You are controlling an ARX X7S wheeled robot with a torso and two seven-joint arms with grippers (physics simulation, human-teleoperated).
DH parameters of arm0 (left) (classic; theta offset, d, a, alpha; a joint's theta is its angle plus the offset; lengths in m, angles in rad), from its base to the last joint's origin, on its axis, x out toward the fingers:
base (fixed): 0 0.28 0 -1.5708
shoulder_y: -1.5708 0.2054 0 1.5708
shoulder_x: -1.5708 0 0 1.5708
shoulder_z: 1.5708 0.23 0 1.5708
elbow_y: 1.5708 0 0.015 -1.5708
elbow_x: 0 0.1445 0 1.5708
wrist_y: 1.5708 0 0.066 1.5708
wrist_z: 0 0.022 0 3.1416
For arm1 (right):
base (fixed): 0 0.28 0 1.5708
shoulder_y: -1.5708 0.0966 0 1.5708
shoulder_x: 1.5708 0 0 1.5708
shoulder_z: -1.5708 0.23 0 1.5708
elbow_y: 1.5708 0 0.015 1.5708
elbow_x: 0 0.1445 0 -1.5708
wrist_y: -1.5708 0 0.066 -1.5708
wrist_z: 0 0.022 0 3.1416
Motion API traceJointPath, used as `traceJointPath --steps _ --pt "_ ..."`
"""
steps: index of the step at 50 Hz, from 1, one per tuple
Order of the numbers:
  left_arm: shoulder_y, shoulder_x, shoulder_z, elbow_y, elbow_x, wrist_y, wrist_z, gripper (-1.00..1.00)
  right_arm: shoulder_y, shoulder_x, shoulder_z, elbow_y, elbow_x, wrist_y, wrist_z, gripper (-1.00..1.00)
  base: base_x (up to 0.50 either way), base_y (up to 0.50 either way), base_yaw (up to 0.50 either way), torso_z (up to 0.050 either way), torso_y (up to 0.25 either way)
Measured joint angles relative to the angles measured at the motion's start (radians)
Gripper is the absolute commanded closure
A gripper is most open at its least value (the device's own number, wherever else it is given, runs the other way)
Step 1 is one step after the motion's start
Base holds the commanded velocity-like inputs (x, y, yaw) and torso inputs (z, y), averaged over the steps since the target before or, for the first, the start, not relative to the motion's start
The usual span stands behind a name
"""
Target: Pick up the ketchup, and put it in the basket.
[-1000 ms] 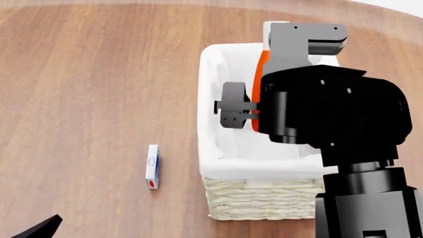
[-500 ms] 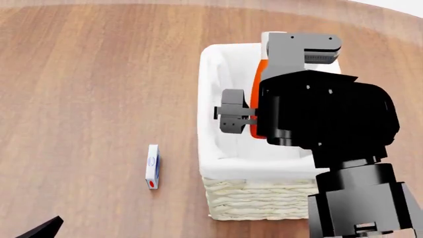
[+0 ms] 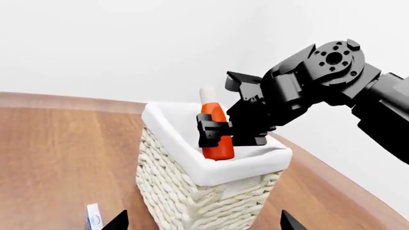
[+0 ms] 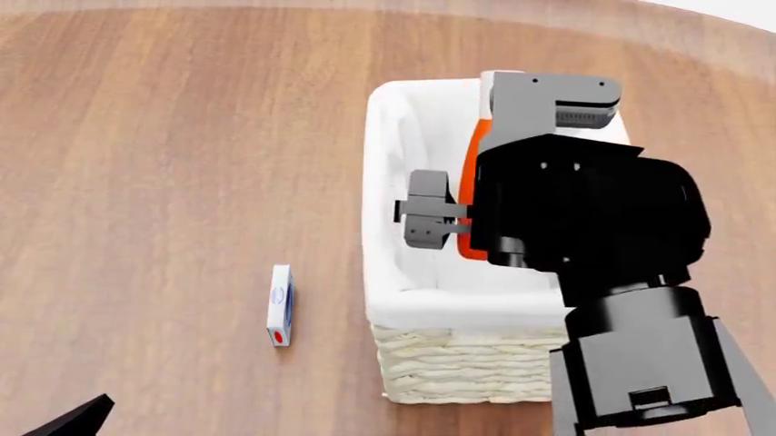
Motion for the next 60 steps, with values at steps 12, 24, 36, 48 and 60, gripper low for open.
traceJointPath --steps 12,24,36,48,60 --pt "0.001 0.000 -0.001 -0.009 -0.002 0.007 0.005 -1.00 0.015 -0.010 -0.027 0.064 -0.024 -0.041 -0.038 1.00 0.00 0.00 0.00 0.000 0.000" --pt "0.005 -0.004 -0.004 -0.013 -0.005 0.014 0.007 -1.00 0.032 -0.026 -0.056 0.141 -0.050 -0.084 -0.081 1.00 0.00 0.00 0.00 0.001 0.000" --pt "0.007 -0.008 -0.007 -0.013 -0.009 0.018 0.004 -1.00 0.062 -0.060 -0.089 0.274 -0.088 -0.162 -0.149 1.00 0.00 0.00 0.00 0.000 0.000" --pt "0.008 -0.010 -0.009 -0.014 -0.011 0.021 0.002 -1.00 0.081 -0.087 -0.087 0.381 -0.135 -0.223 -0.199 1.00 0.00 0.00 0.00 0.000 0.001" --pt "0.009 -0.011 -0.011 -0.021 -0.013 0.026 0.004 -1.00 0.077 -0.103 -0.020 0.415 -0.227 -0.242 -0.228 1.00 0.00 0.00 0.00 0.000 0.000"
